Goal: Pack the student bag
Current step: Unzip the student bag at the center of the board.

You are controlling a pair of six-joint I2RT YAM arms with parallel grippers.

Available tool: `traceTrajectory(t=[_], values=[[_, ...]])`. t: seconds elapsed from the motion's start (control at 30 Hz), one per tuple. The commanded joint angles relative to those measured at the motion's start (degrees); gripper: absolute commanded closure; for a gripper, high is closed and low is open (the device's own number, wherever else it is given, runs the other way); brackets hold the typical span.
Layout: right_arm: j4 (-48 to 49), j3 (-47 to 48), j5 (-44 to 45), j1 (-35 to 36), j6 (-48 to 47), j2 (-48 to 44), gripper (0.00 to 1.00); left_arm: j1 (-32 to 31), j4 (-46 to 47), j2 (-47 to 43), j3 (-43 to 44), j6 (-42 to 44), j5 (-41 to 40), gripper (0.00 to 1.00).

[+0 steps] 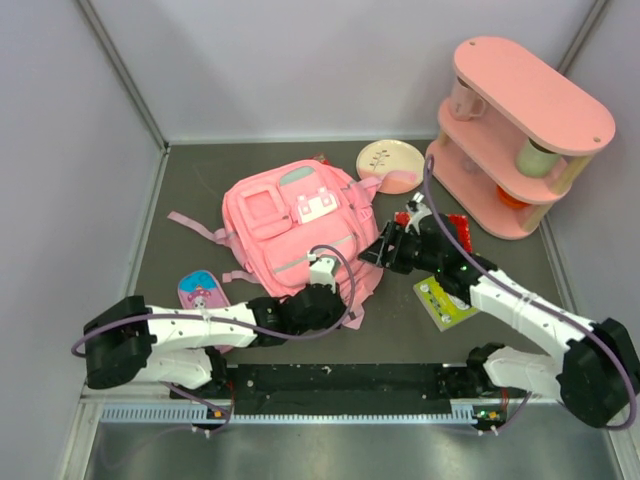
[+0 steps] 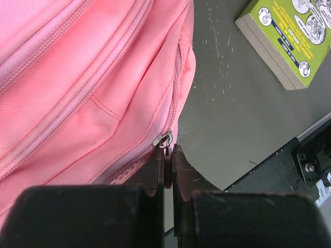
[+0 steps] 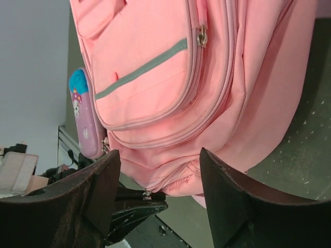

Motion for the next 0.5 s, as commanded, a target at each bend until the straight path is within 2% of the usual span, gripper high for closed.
traceTrajectory(t=[0.0,0.47], values=[[-3.47,-0.45,7.2,0.5,-2.58,-4.27,0.38,-0.05,5.25,-2.92,-0.27,0.73,-1.19,1.0],[8.12,-3.7,-2.29,0.67,4.89,6.27,0.43,-0.13,7.26,-4.33,-1.41,1.7,-0.84,1.0]])
